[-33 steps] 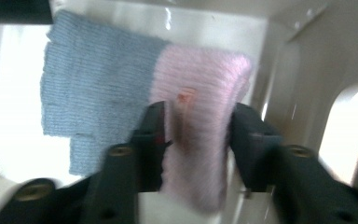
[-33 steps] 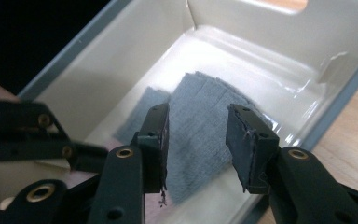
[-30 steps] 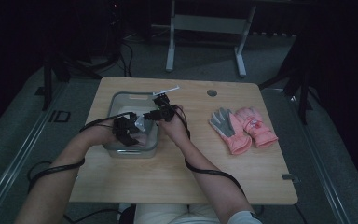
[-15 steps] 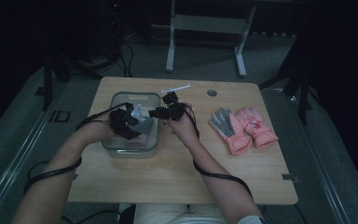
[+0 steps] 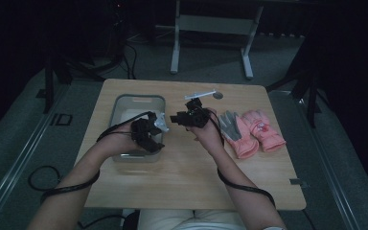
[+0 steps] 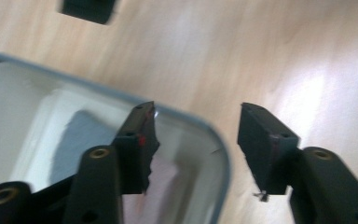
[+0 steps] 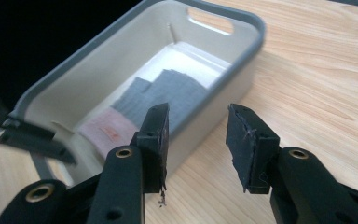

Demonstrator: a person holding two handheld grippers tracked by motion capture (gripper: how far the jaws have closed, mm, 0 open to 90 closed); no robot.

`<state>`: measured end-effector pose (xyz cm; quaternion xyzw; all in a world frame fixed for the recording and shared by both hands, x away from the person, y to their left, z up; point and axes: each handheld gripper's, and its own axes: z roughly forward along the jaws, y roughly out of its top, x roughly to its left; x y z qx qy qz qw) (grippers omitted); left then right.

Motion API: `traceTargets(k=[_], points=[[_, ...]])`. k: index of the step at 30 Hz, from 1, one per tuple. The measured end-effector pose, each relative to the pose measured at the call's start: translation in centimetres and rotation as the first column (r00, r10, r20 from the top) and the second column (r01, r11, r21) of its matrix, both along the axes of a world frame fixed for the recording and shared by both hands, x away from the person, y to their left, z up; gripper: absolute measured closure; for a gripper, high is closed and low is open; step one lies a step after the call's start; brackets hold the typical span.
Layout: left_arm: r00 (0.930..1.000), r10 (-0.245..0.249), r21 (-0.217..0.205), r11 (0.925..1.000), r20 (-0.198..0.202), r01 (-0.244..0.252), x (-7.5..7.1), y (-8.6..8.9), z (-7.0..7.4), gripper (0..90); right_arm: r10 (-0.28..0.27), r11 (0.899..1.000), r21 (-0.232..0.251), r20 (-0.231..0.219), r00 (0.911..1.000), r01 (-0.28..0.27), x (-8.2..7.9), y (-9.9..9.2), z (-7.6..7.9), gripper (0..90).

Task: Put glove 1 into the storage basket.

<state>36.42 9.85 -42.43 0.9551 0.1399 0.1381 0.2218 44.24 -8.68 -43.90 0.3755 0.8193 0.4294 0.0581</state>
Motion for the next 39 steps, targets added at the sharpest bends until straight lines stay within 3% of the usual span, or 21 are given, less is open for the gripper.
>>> traceTargets(k=[3, 6, 7, 9, 14, 20, 25, 32, 34, 39], points=[[1.0000, 0.001, -0.012, 0.9999, 0.006, -0.001, -0.4, -0.9, -0.2, 36.5, -0.014, 1.000, 0.014, 0.011, 0.9998, 0.014, -0.3, -1.0, -0.1, 59.8], [0.9995, -0.023, -0.018, 0.9996, -0.020, 0.023, -0.7, -1.5, -0.4, 20.7, -0.013, 1.000, 0.015, 0.019, 0.9997, 0.012, -0.4, -1.7, -0.2, 59.8], [0.9989, -0.035, -0.023, 0.9991, -0.032, 0.034, -1.0, -2.1, -0.6, 20.7, -0.010, 1.000, 0.014, 0.017, 0.9998, 0.010, -0.5, -2.0, -0.3, 59.8], [0.9973, -0.059, -0.008, 0.9982, -0.044, 0.059, -1.4, -2.9, -0.9, 11.9, -0.004, 1.000, 0.004, 0.027, 0.9996, 0.003, -0.6, -2.7, -0.4, 59.7], [0.9947, -0.082, -0.047, 0.9957, -0.061, 0.079, -2.1, -4.4, -1.7, 8.7, -0.003, 1.000, -0.004, 0.051, 0.9987, 0.003, -0.7, -4.1, -0.4, 59.1], [0.9893, -0.119, -0.053, 0.9919, -0.084, 0.115, -3.2, -6.2, -3.2, 1.9, -0.025, 0.999, -0.029, 0.082, 0.9963, 0.027, -0.7, -6.0, -0.8, 59.3], [0.9883, -0.133, -0.056, 0.9900, -0.074, 0.130, -4.0, -7.4, -4.5, 0.5, -0.031, 0.998, -0.057, 0.105, 0.9940, 0.037, -0.6, -7.5, -1.2, 58.2], [0.9867, -0.133, -0.057, 0.9902, -0.094, 0.128, -5.0, -8.3, -6.7, 0.5, -0.055, 0.991, -0.112, 0.145, 0.9880, 0.071, -0.1, -12.2, -2.3, 55.4], [0.9895, -0.121, -0.053, 0.9918, -0.079, 0.117, -5.3, -8.6, -7.2, 0.0, -0.063, 0.988, -0.130, 0.154, 0.9861, 0.083, 0.1, -13.5, -2.5, 56.0], [0.9885, -0.123, -0.047, 0.9918, -0.088, 0.119, -5.7, -8.9, -8.4, 0.0, -0.074, 0.983, -0.153, 0.176, 0.9816, 0.101, 0.6, -16.1, -2.5, 57.7]])
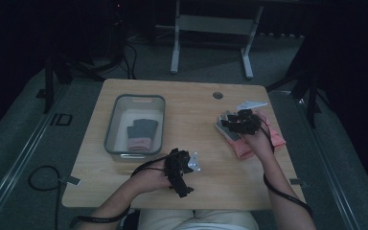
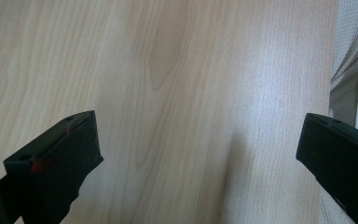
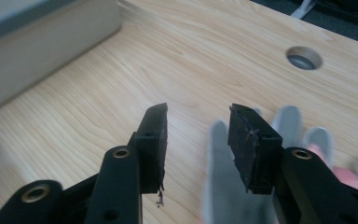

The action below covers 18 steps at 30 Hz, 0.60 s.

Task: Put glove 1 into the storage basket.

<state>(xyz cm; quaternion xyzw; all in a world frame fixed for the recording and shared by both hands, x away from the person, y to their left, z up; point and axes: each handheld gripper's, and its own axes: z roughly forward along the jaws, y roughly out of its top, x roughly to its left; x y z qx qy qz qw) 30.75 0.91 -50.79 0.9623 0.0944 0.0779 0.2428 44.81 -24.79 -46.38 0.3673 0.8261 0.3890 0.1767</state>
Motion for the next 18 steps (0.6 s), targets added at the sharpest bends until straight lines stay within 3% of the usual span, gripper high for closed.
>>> traceTargets(k=[4, 6, 9, 11, 15, 18], points=[[1.0000, 0.001, 0.005, 1.0000, 0.006, -0.001, 0.0, 0.0, -0.9, 0.0, 0.015, 0.998, -0.057, 0.020, 0.9997, -0.014, 0.3, -1.4, 0.0, 58.7], [0.9997, 0.009, -0.012, 0.9999, 0.024, -0.009, 0.0, 0.2, -1.3, 0.0, 0.041, 0.993, -0.114, 0.029, 0.9988, -0.037, 0.6, -2.5, -0.1, 59.6], [0.9989, 0.020, -0.007, 0.9998, 0.043, -0.019, 0.0, 0.3, -1.9, 0.0, 0.042, 0.988, -0.148, 0.010, 0.9991, -0.040, 1.1, -3.5, -0.6, 60.1], [0.9989, 0.029, -0.012, 0.9995, 0.036, -0.029, 0.1, 0.3, -2.5, 0.0, 0.046, 0.985, -0.164, -0.008, 0.9989, -0.046, 1.3, -3.8, -1.1, 60.2], [0.9993, 0.027, -0.029, 0.9992, 0.027, -0.026, 0.0, 0.3, -3.3, 0.0, 0.072, 0.987, -0.143, -0.046, 0.9963, -0.078, 1.4, -3.8, -2.3, 60.6], [0.9991, 0.022, -0.030, 0.9993, 0.037, -0.021, -0.3, 0.3, -3.7, 0.0, 0.087, 0.982, -0.164, -0.073, 0.9935, -0.098, 1.5, -3.5, -3.4, 60.9]])
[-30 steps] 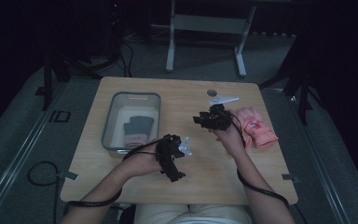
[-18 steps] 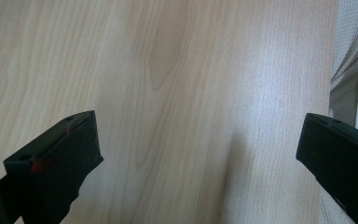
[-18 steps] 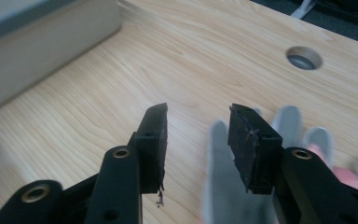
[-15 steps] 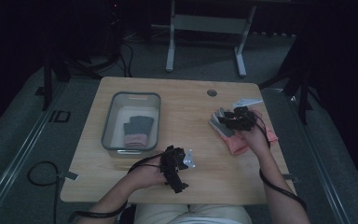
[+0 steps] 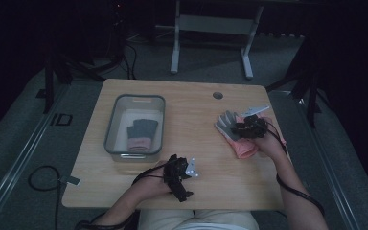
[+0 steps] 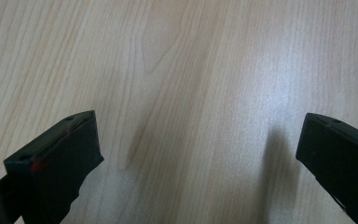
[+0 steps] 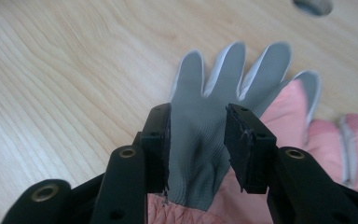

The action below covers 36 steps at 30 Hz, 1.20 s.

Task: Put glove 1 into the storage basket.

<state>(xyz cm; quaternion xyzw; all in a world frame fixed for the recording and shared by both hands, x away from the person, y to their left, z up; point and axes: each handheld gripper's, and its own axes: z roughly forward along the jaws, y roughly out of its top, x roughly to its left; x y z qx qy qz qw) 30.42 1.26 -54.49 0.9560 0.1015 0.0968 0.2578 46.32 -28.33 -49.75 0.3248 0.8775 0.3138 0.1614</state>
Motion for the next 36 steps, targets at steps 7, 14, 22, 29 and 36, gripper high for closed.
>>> traceTargets(k=[7, 14, 22, 29, 36], points=[[1.0000, -0.007, -0.040, 0.9992, 0.003, 0.007, -0.6, 0.7, -0.4, 0.0, 0.001, 0.998, -0.065, -0.030, 0.9995, -0.003, 0.5, 0.6, -1.4, 61.7], [0.9997, 0.010, -0.068, 0.9976, 0.022, -0.008, -0.7, 1.4, -0.3, 0.0, -0.014, 0.993, -0.118, -0.047, 0.9988, 0.009, 1.1, 1.3, -2.1, 63.6], [0.9997, 0.006, -0.072, 0.9974, 0.024, -0.005, -0.8, 1.2, -0.7, 0.0, -0.150, 0.989, -0.039, -0.162, 0.9753, 0.146, 1.5, 1.1, -2.7, 82.1], [0.9998, -0.001, -0.085, 0.9964, 0.019, 0.002, -0.7, 1.2, -0.6, 0.0, -0.242, 0.969, 0.007, -0.129, 0.9616, 0.245, 0.9, 1.4, -1.6, 88.1], [0.9998, -0.002, -0.084, 0.9964, 0.022, 0.004, -0.7, 1.3, -0.8, 0.0, -0.275, 0.928, 0.243, -0.059, 0.9597, 0.281, -3.3, 3.1, 4.9, 88.3]])
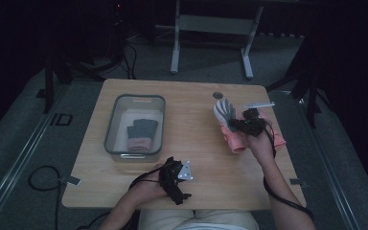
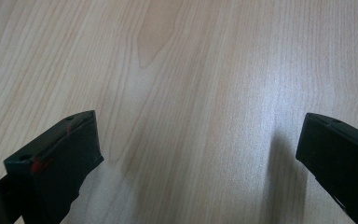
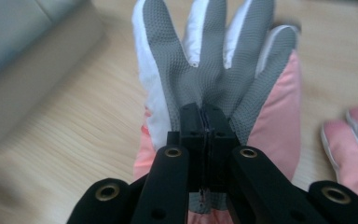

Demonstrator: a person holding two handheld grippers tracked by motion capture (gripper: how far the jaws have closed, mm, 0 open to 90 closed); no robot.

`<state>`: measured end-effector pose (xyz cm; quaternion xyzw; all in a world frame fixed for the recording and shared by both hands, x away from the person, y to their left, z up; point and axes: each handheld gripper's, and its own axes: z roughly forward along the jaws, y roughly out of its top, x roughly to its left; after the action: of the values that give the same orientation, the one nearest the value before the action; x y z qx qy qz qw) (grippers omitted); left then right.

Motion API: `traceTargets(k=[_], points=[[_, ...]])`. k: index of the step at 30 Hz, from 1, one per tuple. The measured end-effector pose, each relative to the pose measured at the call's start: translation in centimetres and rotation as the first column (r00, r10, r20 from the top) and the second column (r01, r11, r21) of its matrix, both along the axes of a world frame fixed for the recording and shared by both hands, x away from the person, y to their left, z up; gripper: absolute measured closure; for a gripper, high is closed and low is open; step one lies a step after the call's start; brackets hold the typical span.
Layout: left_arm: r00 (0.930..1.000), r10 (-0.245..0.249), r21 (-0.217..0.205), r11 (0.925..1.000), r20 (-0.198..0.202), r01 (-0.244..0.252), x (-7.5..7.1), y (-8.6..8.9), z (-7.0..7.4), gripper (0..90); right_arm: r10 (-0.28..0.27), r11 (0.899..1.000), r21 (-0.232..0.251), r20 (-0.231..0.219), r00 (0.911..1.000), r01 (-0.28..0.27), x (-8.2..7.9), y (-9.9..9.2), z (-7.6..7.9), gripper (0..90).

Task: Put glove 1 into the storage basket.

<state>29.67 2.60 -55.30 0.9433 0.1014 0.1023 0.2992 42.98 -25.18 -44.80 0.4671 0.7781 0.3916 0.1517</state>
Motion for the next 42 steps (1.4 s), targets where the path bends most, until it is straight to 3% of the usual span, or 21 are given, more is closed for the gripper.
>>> traceTargets(k=[3, 7, 11, 16, 20, 23, 30, 35, 38, 42], points=[[0.9999, -0.010, -0.002, 0.9999, 0.011, 0.010, -0.1, -0.1, -0.1, 0.0, -0.030, 0.998, 0.049, 0.050, 0.9983, 0.027, -1.8, 0.8, 2.1, 88.4], [0.9997, -0.021, -0.010, 0.9997, 0.016, 0.021, -0.3, -0.1, -0.2, 0.0, -0.093, 0.990, 0.110, 0.068, 0.9933, 0.085, -4.0, 1.6, 3.3, 88.4], [0.9993, -0.028, -0.022, 0.9993, 0.024, 0.029, -0.4, -0.1, 0.0, 0.0, -0.131, 0.983, 0.134, 0.055, 0.9899, 0.123, -5.5, 2.6, 2.7, 88.4], [0.9994, -0.028, -0.015, 0.9995, 0.022, 0.028, -0.4, -0.3, 0.1, 0.0, -0.165, 0.978, 0.130, 0.018, 0.9861, 0.162, -5.4, 3.5, 1.0, 88.4], [0.9992, -0.033, -0.020, 0.9992, 0.021, 0.033, -0.6, -0.3, 0.2, 0.0, -0.182, 0.980, 0.079, -0.042, 0.9825, 0.185, -4.4, 4.6, -1.8, 88.4], [0.9987, -0.042, -0.014, 0.9990, 0.029, 0.042, -0.6, -0.3, 0.2, 0.0, -0.208, 0.975, 0.063, -0.082, 0.9748, 0.213, -3.7, 5.0, -3.5, 88.4], [0.9986, -0.044, -0.014, 0.9989, 0.030, 0.045, -0.6, -0.3, 0.1, 0.0, -0.229, 0.973, 0.016, -0.114, 0.9667, 0.232, -3.0, 6.4, -5.9, 88.4], [0.9987, -0.042, -0.009, 0.9990, 0.030, 0.043, -0.6, -0.3, -0.1, 0.0, -0.222, 0.975, -0.013, -0.124, 0.9670, 0.222, -2.4, 7.4, -7.0, 88.2], [0.9987, -0.042, -0.016, 0.9990, 0.028, 0.042, -0.6, -0.2, -0.1, 0.0, -0.177, 0.984, -0.047, -0.139, 0.9744, 0.172, -2.1, 7.9, -7.9, 88.1], [0.9986, -0.044, -0.020, 0.9988, 0.028, 0.044, -0.6, -0.3, -0.1, 0.0, -0.139, 0.989, -0.078, -0.133, 0.9814, 0.129, -1.8, 8.2, -8.2, 87.4]])
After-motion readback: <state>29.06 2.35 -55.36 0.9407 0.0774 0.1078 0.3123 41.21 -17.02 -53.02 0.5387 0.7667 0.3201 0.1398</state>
